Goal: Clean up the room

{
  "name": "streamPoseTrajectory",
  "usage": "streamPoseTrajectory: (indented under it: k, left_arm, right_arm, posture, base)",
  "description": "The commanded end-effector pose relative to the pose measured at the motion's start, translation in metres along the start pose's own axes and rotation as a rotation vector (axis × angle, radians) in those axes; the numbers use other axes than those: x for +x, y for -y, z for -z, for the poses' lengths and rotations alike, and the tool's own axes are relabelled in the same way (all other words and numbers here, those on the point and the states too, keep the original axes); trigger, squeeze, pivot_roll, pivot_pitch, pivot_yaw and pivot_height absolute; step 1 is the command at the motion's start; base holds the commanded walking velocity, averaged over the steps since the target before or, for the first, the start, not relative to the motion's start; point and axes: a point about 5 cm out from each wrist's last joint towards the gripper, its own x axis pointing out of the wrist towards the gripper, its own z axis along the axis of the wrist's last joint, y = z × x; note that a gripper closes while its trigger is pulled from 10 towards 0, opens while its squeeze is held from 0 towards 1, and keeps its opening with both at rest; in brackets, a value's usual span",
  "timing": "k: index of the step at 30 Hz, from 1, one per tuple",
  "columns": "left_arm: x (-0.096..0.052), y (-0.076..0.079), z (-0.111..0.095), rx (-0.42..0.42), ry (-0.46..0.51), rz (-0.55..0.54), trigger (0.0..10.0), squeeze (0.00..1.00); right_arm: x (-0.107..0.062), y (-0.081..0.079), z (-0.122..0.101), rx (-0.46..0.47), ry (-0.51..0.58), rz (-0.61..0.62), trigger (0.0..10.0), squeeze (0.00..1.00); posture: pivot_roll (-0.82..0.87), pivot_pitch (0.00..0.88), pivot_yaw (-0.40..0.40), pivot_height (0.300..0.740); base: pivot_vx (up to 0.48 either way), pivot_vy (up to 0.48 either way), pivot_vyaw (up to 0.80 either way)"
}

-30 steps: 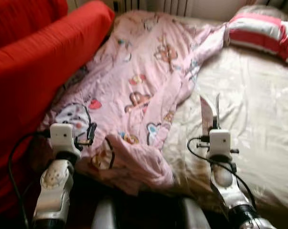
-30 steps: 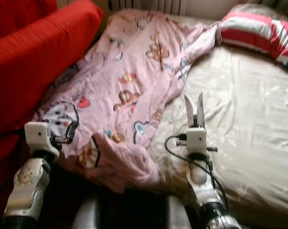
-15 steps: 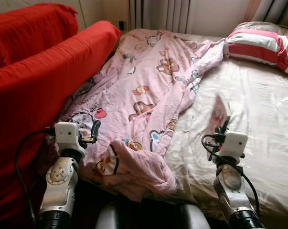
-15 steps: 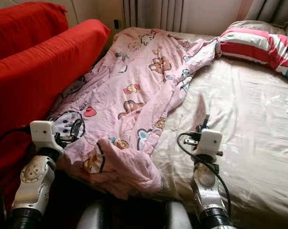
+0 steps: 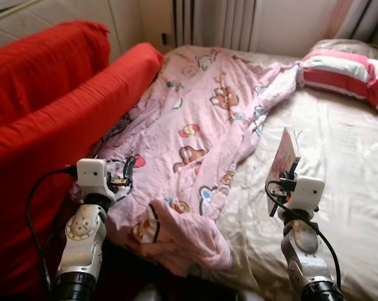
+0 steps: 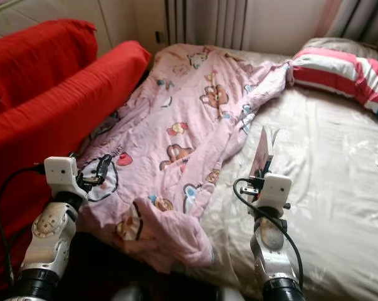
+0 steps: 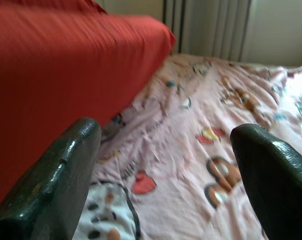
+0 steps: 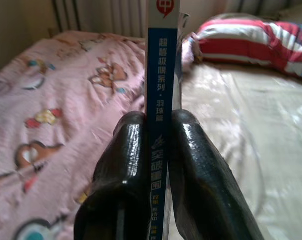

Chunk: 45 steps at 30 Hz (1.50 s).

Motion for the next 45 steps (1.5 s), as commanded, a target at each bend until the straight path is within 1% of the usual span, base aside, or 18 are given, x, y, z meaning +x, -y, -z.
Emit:
streamPoseTrajectory:
  k: [1, 3, 6, 9, 12, 18, 20, 29, 33, 42, 45]
  left_arm:
    - [0.002, -0.001, -0.001, -0.013, 0.011, -0.012, 10.0, 0.00]
    - [0.004, 0.001, -0.002, -0.032, 0.023, -0.025, 10.0, 0.00]
    - [0.007, 0.002, -0.003, -0.039, 0.031, -0.024, 10.0, 0.00]
    - [0.007, 0.003, -0.003, -0.040, 0.032, -0.023, 10.0, 0.00]
    - [0.006, 0.004, -0.002, -0.043, 0.034, -0.024, 10.0, 0.00]
    - [0.005, 0.004, -0.001, -0.029, 0.040, -0.028, 10.0, 0.00]
    - [0.005, 0.004, -0.002, -0.027, 0.044, -0.029, 10.0, 0.00]
    - [0.005, 0.005, -0.002, -0.028, 0.047, -0.020, 10.0, 0.00]
    - [0.006, 0.005, -0.001, -0.031, 0.044, -0.018, 10.0, 0.00]
    - [0.006, 0.005, -0.001, -0.029, 0.045, -0.013, 10.0, 0.00]
    - [0.007, 0.006, -0.001, -0.028, 0.047, -0.016, 10.0, 0.00]
  right_arm:
    - [0.005, -0.004, -0.012, 0.019, 0.049, -0.012, 10.0, 0.00]
    - [0.006, -0.006, -0.012, 0.019, 0.041, -0.027, 10.0, 0.00]
    - [0.008, -0.009, -0.014, 0.022, 0.037, -0.036, 10.0, 0.00]
    - [0.009, -0.013, -0.017, 0.049, 0.056, -0.051, 10.0, 0.00]
    - [0.008, -0.014, -0.016, 0.036, 0.053, -0.056, 10.0, 0.00]
    - [0.006, -0.014, -0.011, 0.042, 0.027, -0.045, 10.0, 0.00]
    - [0.005, -0.013, -0.009, 0.036, 0.009, -0.043, 10.0, 0.00]
    - [0.004, -0.011, -0.008, 0.041, 0.007, -0.040, 10.0, 0.00]
    - [0.001, -0.012, -0.005, 0.034, 0.000, -0.045, 10.0, 0.00]
    - [0.000, -0.013, -0.004, 0.035, -0.009, -0.048, 10.0, 0.00]
    - [0.000, -0.013, -0.002, 0.022, -0.022, -0.055, 10.0, 0.00]
  posture:
    - [0.03, 0.000, -0.012, 0.740]
    - [0.04, 0.000, -0.017, 0.740]
    - [0.03, 0.000, -0.020, 0.740]
    - [0.03, 0.000, -0.023, 0.740]
    - [0.03, 0.000, -0.027, 0.740]
    - [0.03, 0.000, -0.030, 0.740]
    - [0.03, 0.000, -0.030, 0.740]
    - [0.03, 0.000, -0.026, 0.740]
    - [0.03, 0.000, -0.026, 0.740]
    - [0.02, 0.000, -0.026, 0.740]
    - [0.02, 0.000, -0.025, 0.740]
  base:
    - [0.000, 0.000, 0.00]
    - [0.000, 0.000, 0.00]
    - [0.000, 0.000, 0.00]
    - [0.000, 0.000, 0.00]
    - [0.000, 0.000, 0.00]
    - [0.000, 0.000, 0.00]
    - [0.000, -0.356, 0.00]
    - [0.000, -0.407, -0.79]
    - [0.000, 0.000, -0.80]
    - [0.000, 0.000, -0.80]
    - [0.000, 0.000, 0.00]
